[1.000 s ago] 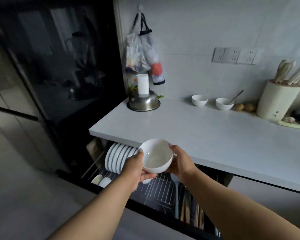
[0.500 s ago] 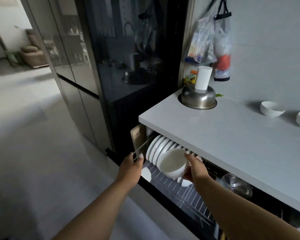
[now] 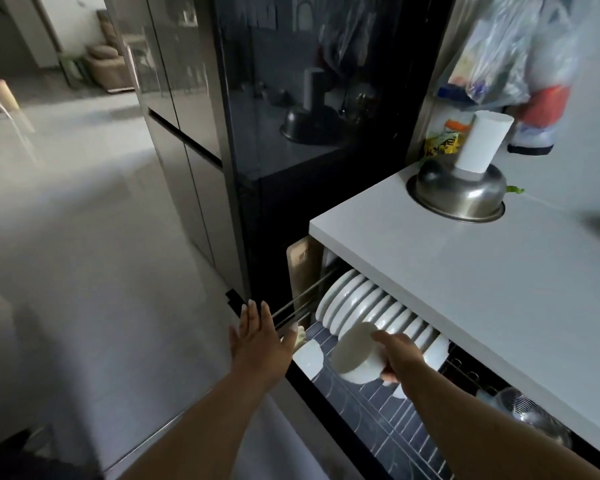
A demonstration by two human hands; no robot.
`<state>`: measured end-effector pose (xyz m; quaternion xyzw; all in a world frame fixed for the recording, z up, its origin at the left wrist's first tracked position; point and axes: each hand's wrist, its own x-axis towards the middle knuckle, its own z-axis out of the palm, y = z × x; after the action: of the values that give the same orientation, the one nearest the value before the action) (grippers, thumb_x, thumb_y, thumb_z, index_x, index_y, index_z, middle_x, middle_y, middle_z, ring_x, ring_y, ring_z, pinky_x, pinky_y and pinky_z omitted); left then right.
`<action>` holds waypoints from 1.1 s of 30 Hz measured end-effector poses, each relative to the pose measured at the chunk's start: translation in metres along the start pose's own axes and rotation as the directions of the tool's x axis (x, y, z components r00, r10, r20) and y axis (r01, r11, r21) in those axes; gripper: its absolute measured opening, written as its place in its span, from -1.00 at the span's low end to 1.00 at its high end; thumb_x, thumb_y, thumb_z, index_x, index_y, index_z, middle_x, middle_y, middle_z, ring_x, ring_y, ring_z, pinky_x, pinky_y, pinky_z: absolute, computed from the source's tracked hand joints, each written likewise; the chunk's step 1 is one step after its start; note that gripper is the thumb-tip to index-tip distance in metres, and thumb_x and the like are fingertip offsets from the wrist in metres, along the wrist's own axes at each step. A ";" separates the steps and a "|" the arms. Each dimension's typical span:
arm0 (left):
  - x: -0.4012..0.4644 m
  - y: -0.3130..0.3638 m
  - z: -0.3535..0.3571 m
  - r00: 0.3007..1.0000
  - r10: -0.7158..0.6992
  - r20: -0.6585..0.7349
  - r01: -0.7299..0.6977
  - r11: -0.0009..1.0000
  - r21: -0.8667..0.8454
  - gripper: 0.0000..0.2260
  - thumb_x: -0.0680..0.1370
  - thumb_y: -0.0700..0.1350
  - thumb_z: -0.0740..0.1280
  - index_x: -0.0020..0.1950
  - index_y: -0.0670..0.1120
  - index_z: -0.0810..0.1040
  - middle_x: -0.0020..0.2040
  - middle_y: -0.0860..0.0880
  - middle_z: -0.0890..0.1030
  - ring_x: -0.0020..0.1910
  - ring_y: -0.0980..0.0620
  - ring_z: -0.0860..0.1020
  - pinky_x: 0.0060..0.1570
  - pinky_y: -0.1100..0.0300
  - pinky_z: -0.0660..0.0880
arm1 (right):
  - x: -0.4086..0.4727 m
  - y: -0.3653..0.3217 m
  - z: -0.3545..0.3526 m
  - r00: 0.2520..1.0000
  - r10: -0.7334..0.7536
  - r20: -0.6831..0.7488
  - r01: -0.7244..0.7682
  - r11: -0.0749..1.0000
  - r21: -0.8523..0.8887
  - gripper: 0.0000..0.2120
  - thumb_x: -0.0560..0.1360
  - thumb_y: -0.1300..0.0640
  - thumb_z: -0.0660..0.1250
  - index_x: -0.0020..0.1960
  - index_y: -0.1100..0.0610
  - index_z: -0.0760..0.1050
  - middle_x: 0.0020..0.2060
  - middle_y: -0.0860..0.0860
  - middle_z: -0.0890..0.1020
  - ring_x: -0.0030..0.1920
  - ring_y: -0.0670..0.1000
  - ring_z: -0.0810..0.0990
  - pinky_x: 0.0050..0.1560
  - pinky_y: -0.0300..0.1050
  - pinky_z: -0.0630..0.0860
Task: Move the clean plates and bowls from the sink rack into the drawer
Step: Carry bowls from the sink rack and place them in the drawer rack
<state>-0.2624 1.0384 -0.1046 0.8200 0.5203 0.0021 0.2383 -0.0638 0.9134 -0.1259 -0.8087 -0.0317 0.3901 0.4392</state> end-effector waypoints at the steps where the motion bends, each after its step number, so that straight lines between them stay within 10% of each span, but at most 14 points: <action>1: 0.004 -0.002 0.003 1.000 0.003 -0.004 -0.003 1.000 0.009 -0.31 0.61 0.25 -0.06 0.57 -0.11 -0.23 0.58 -0.10 -0.25 0.54 -0.01 -0.29 0.47 -0.04 -0.26 | 0.009 0.003 0.004 1.000 0.008 0.003 -0.008 0.999 -0.032 -0.64 0.48 -0.03 0.37 0.13 0.19 0.44 0.02 0.24 0.58 -0.05 0.23 0.58 -0.45 -0.16 0.50; 8: 0.028 -0.009 0.018 0.999 0.052 -0.010 -0.052 0.997 0.065 -0.29 0.61 0.25 -0.08 0.55 -0.14 -0.30 0.56 -0.12 -0.32 0.52 -0.02 -0.36 0.45 -0.01 -0.31 | 0.054 0.016 0.037 0.988 0.142 0.060 -0.136 0.986 -0.098 -0.66 0.45 0.06 0.40 0.12 0.21 0.42 -0.01 0.24 0.59 0.01 0.25 0.60 0.03 0.19 0.59; 15: 0.051 -0.026 0.029 0.997 0.064 -0.037 -0.059 0.991 0.117 -0.29 0.61 0.26 -0.10 0.54 -0.13 -0.34 0.54 -0.13 -0.36 0.50 -0.02 -0.40 0.41 -0.02 -0.38 | 0.075 0.041 0.069 0.963 0.260 0.078 -0.245 0.956 -0.161 -0.57 0.40 0.05 0.42 0.18 0.22 0.44 0.01 0.25 0.59 -0.04 0.24 0.62 -0.40 -0.10 0.56; 33: 0.071 -0.045 0.050 0.990 0.081 -0.114 -0.060 0.983 0.175 -0.30 0.61 0.24 -0.06 0.54 -0.11 -0.33 0.54 -0.14 -0.35 0.50 -0.05 -0.40 0.34 -0.03 -0.44 | 0.114 0.077 0.134 0.949 0.281 0.143 -0.258 0.953 -0.159 -0.42 0.34 0.04 0.46 0.24 0.23 0.33 -0.04 0.26 0.57 -0.15 0.26 0.65 -0.27 0.21 0.64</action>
<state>-0.2552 1.0952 -0.1843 0.8537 0.5027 0.0153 0.1351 -0.0952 1.0035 -0.2927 -0.7989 0.0163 0.5085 0.3207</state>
